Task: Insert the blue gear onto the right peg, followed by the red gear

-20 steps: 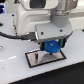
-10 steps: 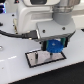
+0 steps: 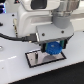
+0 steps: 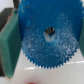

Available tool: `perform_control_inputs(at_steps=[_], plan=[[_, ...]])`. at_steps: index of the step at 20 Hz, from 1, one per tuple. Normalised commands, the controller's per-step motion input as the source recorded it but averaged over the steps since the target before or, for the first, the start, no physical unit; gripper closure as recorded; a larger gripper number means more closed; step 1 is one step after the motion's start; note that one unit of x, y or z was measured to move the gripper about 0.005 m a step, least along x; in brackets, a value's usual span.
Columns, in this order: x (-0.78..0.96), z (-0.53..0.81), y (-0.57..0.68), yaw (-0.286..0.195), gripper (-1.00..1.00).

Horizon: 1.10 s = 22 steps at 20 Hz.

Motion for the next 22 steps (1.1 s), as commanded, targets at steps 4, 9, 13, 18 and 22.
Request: perform_control_inputs(at_steps=[4, 9, 13, 18, 22], plan=[[0.2, -0.01, 0.06, 0.0, 1.0], [0.25, 0.01, 0.07, 0.0, 1.0], [0.07, -0.05, 0.02, 0.0, 1.0], [0.0, -0.25, 0.08, 0.0, 1.0], [0.11, -0.1, 0.07, 0.0, 1.0]])
